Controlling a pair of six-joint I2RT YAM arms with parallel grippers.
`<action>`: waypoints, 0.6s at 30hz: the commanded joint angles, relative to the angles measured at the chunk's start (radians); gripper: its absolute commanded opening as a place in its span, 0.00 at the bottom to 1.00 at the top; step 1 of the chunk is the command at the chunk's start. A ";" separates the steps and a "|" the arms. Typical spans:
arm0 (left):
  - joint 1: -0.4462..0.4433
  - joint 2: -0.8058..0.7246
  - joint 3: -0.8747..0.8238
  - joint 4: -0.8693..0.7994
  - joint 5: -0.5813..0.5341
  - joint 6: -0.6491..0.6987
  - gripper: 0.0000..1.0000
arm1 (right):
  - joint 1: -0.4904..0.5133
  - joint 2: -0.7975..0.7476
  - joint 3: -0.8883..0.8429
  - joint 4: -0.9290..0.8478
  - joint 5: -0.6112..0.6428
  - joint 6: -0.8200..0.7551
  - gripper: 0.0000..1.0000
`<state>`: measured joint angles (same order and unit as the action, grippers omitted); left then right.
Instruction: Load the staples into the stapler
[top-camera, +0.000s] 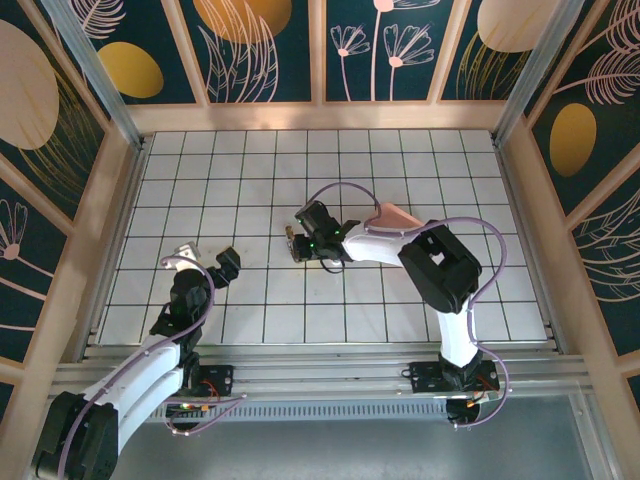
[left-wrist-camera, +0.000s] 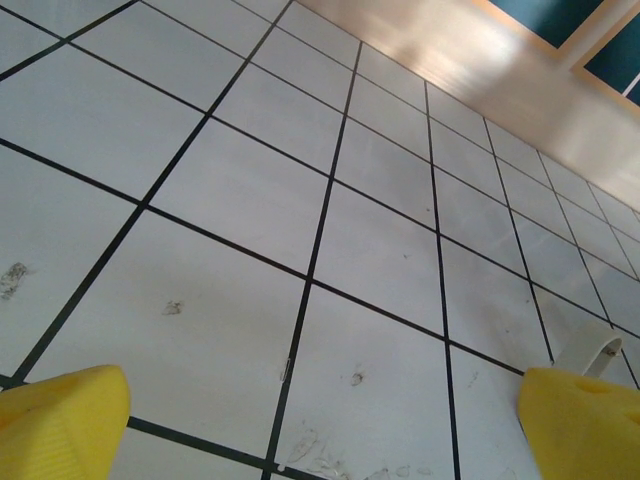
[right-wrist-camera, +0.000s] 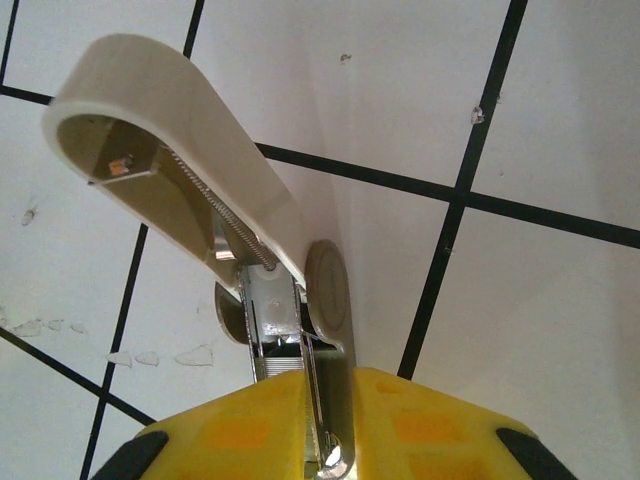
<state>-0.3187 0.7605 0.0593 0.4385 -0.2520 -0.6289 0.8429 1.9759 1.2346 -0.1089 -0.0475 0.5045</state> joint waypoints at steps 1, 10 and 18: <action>0.006 0.002 0.027 0.000 -0.007 0.023 0.99 | -0.008 0.027 -0.006 -0.008 0.003 0.010 0.16; 0.005 -0.006 0.031 -0.012 -0.005 0.028 0.99 | -0.004 0.030 -0.006 -0.009 0.005 0.006 0.12; 0.005 -0.001 0.070 -0.006 0.066 0.034 0.97 | -0.005 -0.143 -0.118 0.114 0.001 0.040 0.21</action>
<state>-0.3187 0.7609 0.0891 0.4286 -0.2291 -0.6136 0.8433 1.9305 1.1641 -0.0521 -0.0540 0.5140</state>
